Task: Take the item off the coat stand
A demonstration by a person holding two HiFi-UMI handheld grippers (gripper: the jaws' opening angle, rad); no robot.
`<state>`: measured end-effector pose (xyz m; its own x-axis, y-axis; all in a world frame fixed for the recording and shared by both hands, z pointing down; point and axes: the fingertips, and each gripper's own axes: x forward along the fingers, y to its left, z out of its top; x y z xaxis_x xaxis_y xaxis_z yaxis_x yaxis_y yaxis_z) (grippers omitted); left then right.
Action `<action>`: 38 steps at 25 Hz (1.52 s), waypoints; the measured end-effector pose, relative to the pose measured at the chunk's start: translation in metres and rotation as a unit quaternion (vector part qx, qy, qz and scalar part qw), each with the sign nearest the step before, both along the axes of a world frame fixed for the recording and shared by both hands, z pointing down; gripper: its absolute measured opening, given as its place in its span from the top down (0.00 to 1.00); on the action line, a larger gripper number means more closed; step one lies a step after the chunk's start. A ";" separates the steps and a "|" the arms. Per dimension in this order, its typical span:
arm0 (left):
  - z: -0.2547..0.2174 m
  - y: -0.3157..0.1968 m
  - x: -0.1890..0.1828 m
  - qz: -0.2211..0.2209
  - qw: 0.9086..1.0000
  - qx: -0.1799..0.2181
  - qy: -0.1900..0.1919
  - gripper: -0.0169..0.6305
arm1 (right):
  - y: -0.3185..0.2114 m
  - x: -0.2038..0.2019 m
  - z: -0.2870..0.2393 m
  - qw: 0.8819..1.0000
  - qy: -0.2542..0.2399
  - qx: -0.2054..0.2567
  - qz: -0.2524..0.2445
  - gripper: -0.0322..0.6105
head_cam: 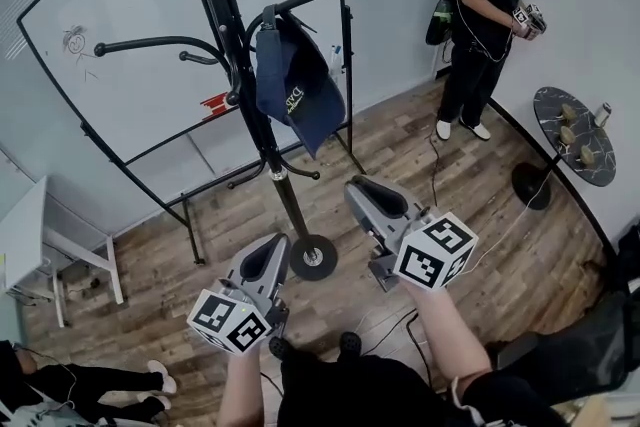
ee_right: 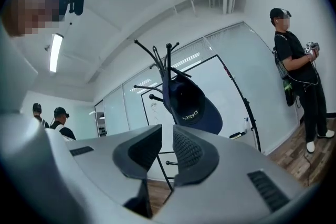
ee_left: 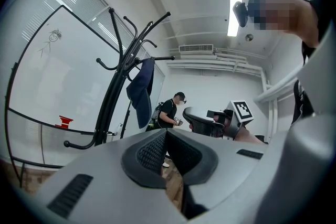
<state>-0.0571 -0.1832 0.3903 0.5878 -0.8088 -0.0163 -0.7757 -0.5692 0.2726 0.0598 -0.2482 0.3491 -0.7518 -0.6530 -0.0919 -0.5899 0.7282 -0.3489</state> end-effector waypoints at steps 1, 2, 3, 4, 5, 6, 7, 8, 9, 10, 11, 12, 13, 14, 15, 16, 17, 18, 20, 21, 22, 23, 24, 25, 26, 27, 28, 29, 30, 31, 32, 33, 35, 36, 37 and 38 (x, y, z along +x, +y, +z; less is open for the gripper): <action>0.000 0.000 0.000 0.000 1.000 0.000 0.000 0.95 | 0.003 -0.004 0.000 1.000 0.008 0.005 -0.004 0.82; -0.001 -0.001 -0.001 0.000 1.000 0.000 0.000 0.95 | 0.005 -0.008 0.001 1.000 0.016 0.009 -0.008 0.83; -0.001 -0.001 -0.001 -0.001 1.000 0.000 -0.001 0.95 | 0.009 -0.012 0.002 1.000 0.023 0.013 -0.012 0.84; -0.001 -0.001 0.000 -0.001 1.000 0.000 -0.001 0.95 | 0.012 -0.015 0.004 0.999 0.029 0.016 -0.017 0.84; 0.000 -0.001 0.000 -0.001 1.000 -0.001 -0.001 0.95 | 0.015 -0.019 0.006 0.999 0.034 0.018 -0.022 0.85; 0.000 -0.001 0.001 0.000 1.000 -0.001 -0.001 0.95 | 0.019 -0.023 0.009 0.999 0.037 0.017 -0.029 0.85; 0.001 -0.001 0.002 0.000 1.000 -0.002 0.000 0.95 | 0.022 -0.028 0.012 0.998 0.039 0.015 -0.037 0.86; 0.001 0.000 0.002 0.000 1.000 -0.003 0.000 0.95 | 0.025 -0.032 0.015 0.998 0.042 0.012 -0.043 0.86; 0.001 0.000 0.003 0.000 1.000 -0.003 0.000 0.95 | 0.028 -0.036 0.018 0.998 0.045 0.009 -0.048 0.86; 0.002 0.000 0.004 0.001 1.000 -0.004 -0.001 0.95 | 0.030 -0.039 0.021 0.997 0.048 0.008 -0.053 0.87; 0.002 0.001 0.005 0.002 1.000 -0.004 -0.001 0.95 | 0.033 -0.042 0.025 0.997 0.050 0.008 -0.058 0.87; 0.002 0.001 0.005 0.003 1.000 -0.004 -0.002 0.95 | 0.035 -0.045 0.028 0.996 0.054 0.010 -0.065 0.87; 0.002 0.001 0.006 0.003 1.000 -0.004 -0.002 0.95 | 0.038 -0.047 0.030 0.996 0.058 0.013 -0.072 0.87; 0.002 0.002 0.006 0.003 1.000 -0.004 -0.003 0.95 | 0.042 -0.049 0.032 0.995 0.063 0.018 -0.080 0.87; 0.002 0.002 0.006 0.003 1.000 -0.005 -0.003 0.95 | 0.046 -0.051 0.033 0.993 0.069 0.025 -0.089 0.87; 0.002 0.003 0.007 0.002 1.000 -0.005 -0.004 0.95 | 0.050 -0.053 0.034 0.992 0.075 0.032 -0.097 0.87; 0.002 0.005 0.007 0.002 1.000 -0.005 -0.004 0.95 | 0.053 -0.053 0.035 0.991 0.080 0.038 -0.102 0.88; 0.002 0.006 0.008 0.001 1.000 -0.005 -0.004 0.95 | 0.056 -0.053 0.036 0.990 0.084 0.042 -0.104 0.88; 0.003 0.006 0.008 0.002 1.000 -0.007 -0.006 0.95 | 0.058 -0.053 0.039 0.989 0.090 0.046 -0.104 0.88; 0.003 0.006 0.008 0.002 1.000 -0.008 -0.007 0.95 | 0.058 -0.053 0.041 0.989 0.093 0.046 -0.104 0.88; 0.004 0.006 0.009 0.003 1.000 -0.009 -0.008 0.95 | 0.059 -0.053 0.043 0.989 0.097 0.047 -0.105 0.88; 0.005 0.006 0.009 0.004 1.000 -0.009 -0.010 0.95 | 0.059 -0.053 0.046 0.988 0.100 0.047 -0.107 0.89; 0.006 0.006 0.009 0.004 1.000 -0.010 -0.012 0.95 | 0.060 -0.053 0.048 0.988 0.102 0.047 -0.109 0.89; 0.006 0.006 0.009 0.004 1.000 -0.010 -0.014 0.95 | 0.061 -0.052 0.049 0.987 0.102 0.047 -0.111 0.89; 0.006 0.007 0.009 0.004 1.000 -0.010 -0.015 0.95 | 0.062 -0.052 0.049 0.987 0.101 0.047 -0.113 0.89; 0.005 0.007 0.009 0.004 1.000 -0.010 -0.016 0.95 | 0.063 -0.052 0.049 0.987 0.099 0.047 -0.114 0.89; 0.005 0.007 0.009 0.005 1.000 -0.010 -0.017 0.95 | 0.063 -0.051 0.048 0.987 0.099 0.047 -0.114 0.89; 0.005 0.007 0.010 0.005 1.000 -0.011 -0.017 0.95 | 0.063 -0.051 0.048 0.987 0.100 0.048 -0.113 0.89; 0.005 0.007 0.010 0.006 1.000 -0.012 -0.018 0.95 | 0.063 -0.050 0.048 0.987 0.101 0.049 -0.111 0.90; 0.005 0.007 0.011 0.007 1.000 -0.012 -0.018 0.95 | 0.063 -0.050 0.048 0.987 0.103 0.051 -0.110 0.90; 0.005 0.007 0.012 0.008 1.000 -0.012 -0.018 0.95 | 0.064 -0.049 0.048 0.987 0.106 0.053 -0.110 0.90; 0.006 0.007 0.013 0.009 1.000 -0.013 -0.018 0.95 | 0.065 -0.049 0.048 0.986 0.109 0.055 -0.110 0.90; 0.006 0.007 0.014 0.010 1.000 -0.013 -0.018 0.95 | 0.066 -0.050 0.048 0.986 0.114 0.058 -0.110 0.90; 0.007 0.007 0.014 0.011 1.000 -0.013 -0.018 0.95 | 0.066 -0.050 0.048 0.986 0.114 0.059 -0.110 0.90; 0.007 0.007 0.014 0.012 1.000 -0.013 -0.017 0.95 | 0.067 -0.050 0.048 0.986 0.114 0.059 -0.110 0.90; 0.007 0.007 0.014 0.013 1.000 -0.014 -0.017 0.95 | 0.067 -0.049 0.049 0.986 0.113 0.059 -0.110 0.90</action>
